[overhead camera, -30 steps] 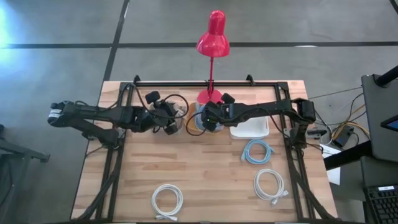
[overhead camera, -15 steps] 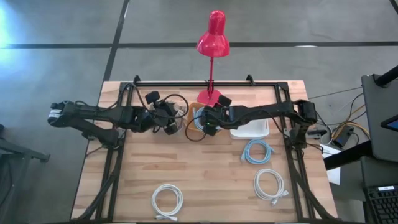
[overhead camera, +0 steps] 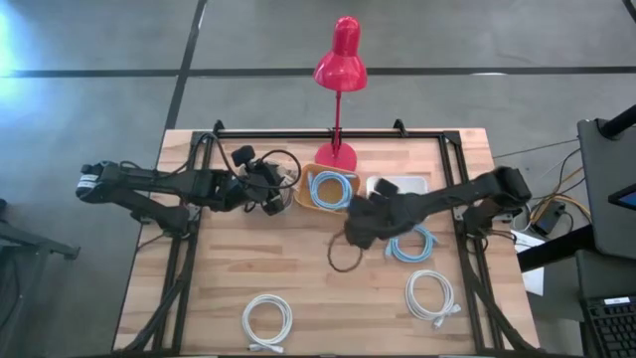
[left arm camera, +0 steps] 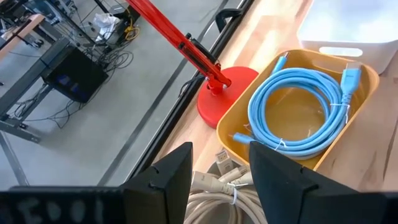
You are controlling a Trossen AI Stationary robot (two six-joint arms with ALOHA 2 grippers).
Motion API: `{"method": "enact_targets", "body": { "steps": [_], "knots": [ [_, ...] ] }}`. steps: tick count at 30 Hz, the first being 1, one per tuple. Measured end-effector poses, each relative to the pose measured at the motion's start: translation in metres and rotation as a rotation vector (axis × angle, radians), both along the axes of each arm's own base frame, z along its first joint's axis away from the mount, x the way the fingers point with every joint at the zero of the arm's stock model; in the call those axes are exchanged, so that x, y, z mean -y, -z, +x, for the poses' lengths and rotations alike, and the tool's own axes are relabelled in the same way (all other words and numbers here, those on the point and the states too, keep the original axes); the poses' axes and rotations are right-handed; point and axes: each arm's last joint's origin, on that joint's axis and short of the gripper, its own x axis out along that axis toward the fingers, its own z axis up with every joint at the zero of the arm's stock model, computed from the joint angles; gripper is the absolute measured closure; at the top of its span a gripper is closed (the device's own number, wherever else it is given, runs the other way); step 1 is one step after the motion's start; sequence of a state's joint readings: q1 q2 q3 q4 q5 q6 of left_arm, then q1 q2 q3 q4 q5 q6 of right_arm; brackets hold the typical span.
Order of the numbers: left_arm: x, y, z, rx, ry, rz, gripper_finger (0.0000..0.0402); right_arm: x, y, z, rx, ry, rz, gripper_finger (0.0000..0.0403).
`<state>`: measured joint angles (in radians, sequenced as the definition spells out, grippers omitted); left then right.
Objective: Sort HDMI cables
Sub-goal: Put the blue hdmi cable into the orange bin
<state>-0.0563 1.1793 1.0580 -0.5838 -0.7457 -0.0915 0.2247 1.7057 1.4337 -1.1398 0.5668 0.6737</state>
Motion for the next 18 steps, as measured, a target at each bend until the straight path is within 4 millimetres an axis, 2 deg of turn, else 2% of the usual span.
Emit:
{"method": "enact_targets", "body": {
  "steps": [3,8,18],
  "knots": [
    [0.000,0.000,0.000,0.002,-0.002,-0.002,0.0229,-0.015,0.007,-0.014,-0.043,0.091,0.103,0.0234],
    [0.000,0.000,0.000,0.003,-0.002,-0.002,0.0229,-0.036,0.034,-0.032,-0.109,0.175,0.205,0.0234],
    [0.000,0.000,0.000,0.011,-0.007,-0.009,0.0229,-0.040,0.081,-0.066,-0.254,0.455,0.317,0.0234]
  ]
}}
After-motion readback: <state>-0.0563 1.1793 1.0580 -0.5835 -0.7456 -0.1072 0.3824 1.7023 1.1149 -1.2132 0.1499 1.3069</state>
